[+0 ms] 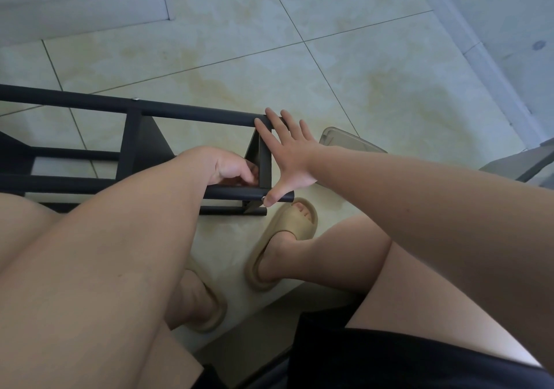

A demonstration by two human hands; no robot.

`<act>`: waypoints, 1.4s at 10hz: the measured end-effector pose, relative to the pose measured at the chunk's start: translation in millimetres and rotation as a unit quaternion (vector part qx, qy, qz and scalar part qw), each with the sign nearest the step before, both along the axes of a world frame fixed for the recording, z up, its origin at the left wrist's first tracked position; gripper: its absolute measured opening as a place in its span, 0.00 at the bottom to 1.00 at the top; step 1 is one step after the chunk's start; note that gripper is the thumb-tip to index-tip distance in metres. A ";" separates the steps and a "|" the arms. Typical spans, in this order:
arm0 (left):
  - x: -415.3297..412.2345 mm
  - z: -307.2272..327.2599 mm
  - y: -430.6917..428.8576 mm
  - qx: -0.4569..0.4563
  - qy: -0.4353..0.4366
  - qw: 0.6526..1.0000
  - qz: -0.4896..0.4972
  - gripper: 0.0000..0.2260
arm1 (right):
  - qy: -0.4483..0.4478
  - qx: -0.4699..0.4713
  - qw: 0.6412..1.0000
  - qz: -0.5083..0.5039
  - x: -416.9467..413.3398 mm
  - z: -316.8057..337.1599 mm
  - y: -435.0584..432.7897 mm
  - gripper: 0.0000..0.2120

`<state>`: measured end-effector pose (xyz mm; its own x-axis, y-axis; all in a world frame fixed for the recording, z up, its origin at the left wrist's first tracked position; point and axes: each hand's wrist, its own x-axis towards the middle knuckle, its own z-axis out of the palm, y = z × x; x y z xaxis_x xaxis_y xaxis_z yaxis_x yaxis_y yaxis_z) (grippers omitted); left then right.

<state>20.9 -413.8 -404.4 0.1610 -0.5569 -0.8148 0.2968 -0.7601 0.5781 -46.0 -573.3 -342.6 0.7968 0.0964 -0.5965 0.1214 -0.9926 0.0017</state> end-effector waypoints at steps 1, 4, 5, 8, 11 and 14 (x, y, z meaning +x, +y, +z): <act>-0.3 2.9 -0.1 0.012 0.006 1.000 0.015 0.10 | 0.000 -0.002 1.000 0.000 0.4 -0.1 -0.4 0.77; -2.9 10.6 -3.5 0.064 -0.036 0.997 -0.015 0.09 | 0.000 -0.002 1.000 -0.002 0.6 -1.9 -1.3 0.77; -2.5 9.1 -3.6 0.055 -0.032 0.998 -0.008 0.06 | -0.002 0.002 1.000 -0.001 0.2 -2.8 -1.6 0.77; -2.0 5.4 -2.5 0.063 0.037 0.996 0.049 0.09 | -0.003 -0.001 1.000 -0.001 -0.1 -2.5 -1.1 0.77; -1.4 8.0 -0.8 0.063 0.027 0.998 0.015 0.12 | 0.000 -0.007 1.000 0.000 -0.6 0.8 1.6 0.77; 2.8 -2.1 1.6 0.028 0.075 0.995 0.065 0.08 | 0.005 -0.006 1.000 -0.001 0.3 2.3 1.1 0.77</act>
<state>23.8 -412.2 -406.5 0.1025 -0.4929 -0.8640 0.4745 -0.7392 0.4780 -45.6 -572.2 -340.3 0.7913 0.0867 -0.6052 0.1186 -0.9929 0.0128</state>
